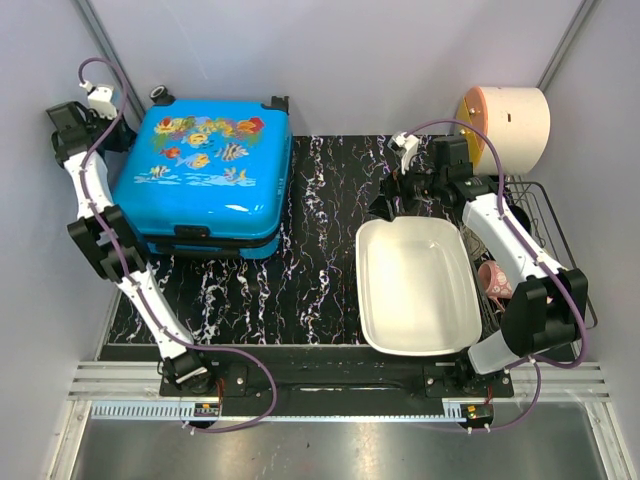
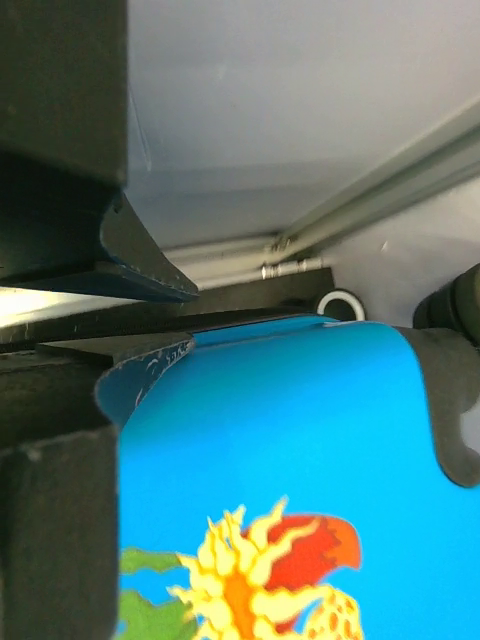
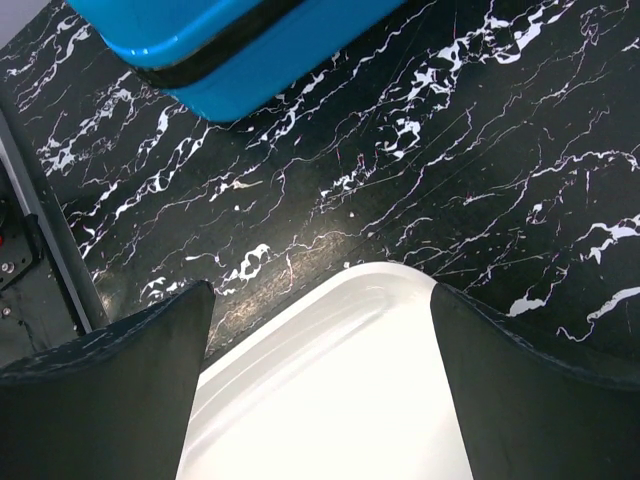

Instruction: Open, take out, and arrange the luggage

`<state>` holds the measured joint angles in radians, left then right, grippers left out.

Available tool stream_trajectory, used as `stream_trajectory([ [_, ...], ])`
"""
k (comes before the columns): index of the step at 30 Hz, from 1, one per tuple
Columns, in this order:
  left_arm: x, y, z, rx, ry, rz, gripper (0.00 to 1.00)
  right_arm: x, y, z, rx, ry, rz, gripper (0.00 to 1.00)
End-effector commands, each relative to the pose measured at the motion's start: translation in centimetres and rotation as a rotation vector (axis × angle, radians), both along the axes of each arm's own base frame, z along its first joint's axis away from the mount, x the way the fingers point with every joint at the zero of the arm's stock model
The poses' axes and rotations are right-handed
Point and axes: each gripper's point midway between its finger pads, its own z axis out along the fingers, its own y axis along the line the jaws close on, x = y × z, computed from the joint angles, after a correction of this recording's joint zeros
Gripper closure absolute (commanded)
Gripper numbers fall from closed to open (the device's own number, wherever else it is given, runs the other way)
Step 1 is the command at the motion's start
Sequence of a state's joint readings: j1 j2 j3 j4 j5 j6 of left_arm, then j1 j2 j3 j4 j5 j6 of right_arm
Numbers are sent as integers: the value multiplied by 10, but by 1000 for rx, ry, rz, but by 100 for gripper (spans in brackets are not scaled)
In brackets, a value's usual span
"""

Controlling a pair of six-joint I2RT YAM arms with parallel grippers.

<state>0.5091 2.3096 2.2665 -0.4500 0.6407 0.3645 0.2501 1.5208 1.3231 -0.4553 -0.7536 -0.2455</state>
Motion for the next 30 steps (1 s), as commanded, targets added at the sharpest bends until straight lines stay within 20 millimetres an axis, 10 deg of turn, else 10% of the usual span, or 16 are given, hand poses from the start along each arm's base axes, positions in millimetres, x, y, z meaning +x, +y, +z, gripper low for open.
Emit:
stream_trajectory([
  [1, -92, -217, -148, -714, 722, -330, 76, 0, 11, 9, 43, -33, 26, 0],
  [11, -91, -242, -118, -608, 662, -395, 64, 18, 11, -22, -42, -68, 28, 2],
  [20, -75, -177, -17, -534, 396, -172, 16, 29, 50, -57, -100, -79, 107, 5],
  [24, -105, -158, 32, -502, 343, -62, 11, 7, 81, -58, -85, -75, 177, 5],
  [30, -181, -151, 24, -588, 419, 118, 4, -22, 122, -36, -25, -112, 186, 6],
])
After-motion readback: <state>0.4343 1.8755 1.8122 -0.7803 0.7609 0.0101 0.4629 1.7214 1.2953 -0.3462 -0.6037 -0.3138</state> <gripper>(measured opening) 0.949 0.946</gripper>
